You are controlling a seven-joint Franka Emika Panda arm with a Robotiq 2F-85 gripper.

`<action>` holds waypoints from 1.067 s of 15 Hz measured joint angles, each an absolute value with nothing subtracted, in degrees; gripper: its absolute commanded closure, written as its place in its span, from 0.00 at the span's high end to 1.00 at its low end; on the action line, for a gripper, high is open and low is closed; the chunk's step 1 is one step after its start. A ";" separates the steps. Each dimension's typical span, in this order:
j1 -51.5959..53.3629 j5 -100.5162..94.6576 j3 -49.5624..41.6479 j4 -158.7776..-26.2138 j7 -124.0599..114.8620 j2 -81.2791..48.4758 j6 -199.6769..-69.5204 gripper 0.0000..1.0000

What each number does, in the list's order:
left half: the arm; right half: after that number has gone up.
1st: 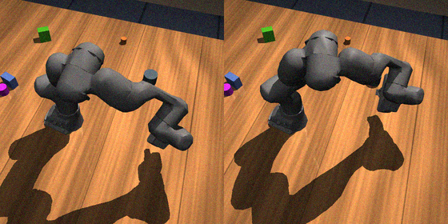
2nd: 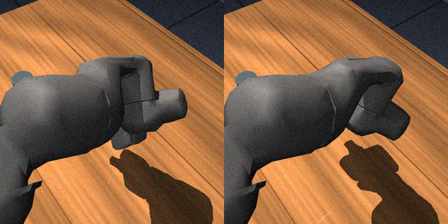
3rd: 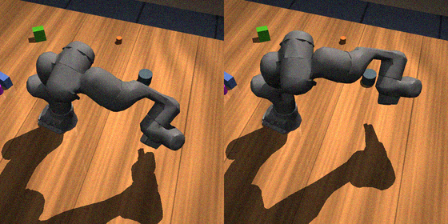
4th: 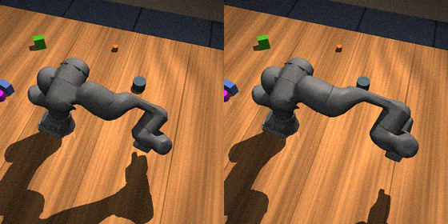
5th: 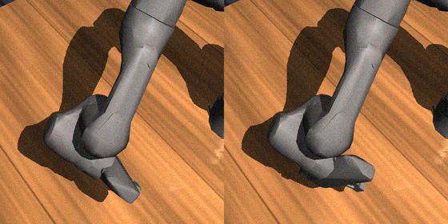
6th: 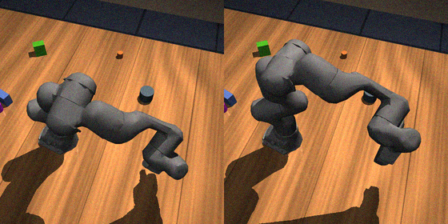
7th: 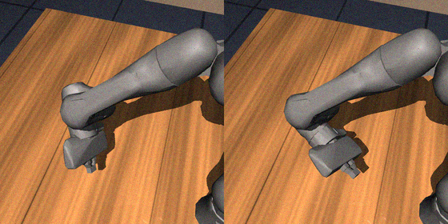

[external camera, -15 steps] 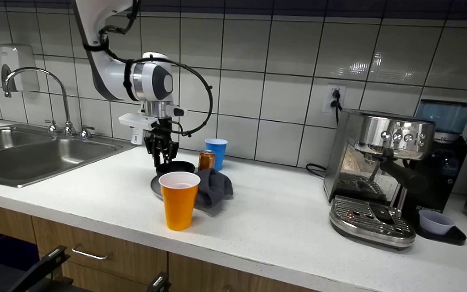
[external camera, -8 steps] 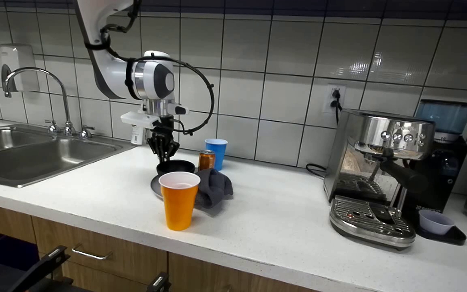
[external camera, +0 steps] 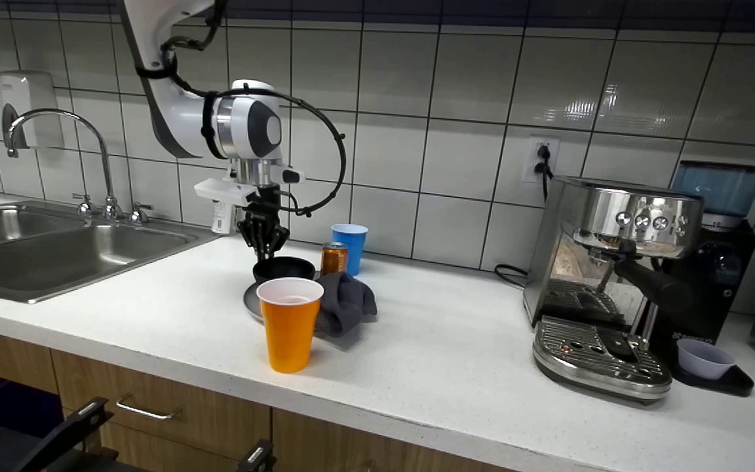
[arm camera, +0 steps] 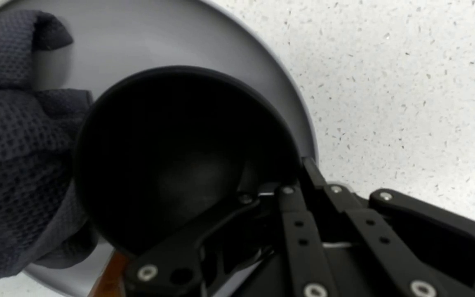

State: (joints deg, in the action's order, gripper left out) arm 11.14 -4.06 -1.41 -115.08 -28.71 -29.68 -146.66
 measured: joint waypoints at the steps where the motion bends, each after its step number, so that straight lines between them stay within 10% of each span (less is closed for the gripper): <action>1: 11.32 -4.06 -1.41 -115.29 -28.71 -29.47 -146.67 0.02; 16: 17.38 -7.28 -1.28 -122.89 -28.79 -19.11 -146.72 0.02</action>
State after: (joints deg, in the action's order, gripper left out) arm 17.38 -7.28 -1.28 -122.89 -28.79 -19.11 -146.72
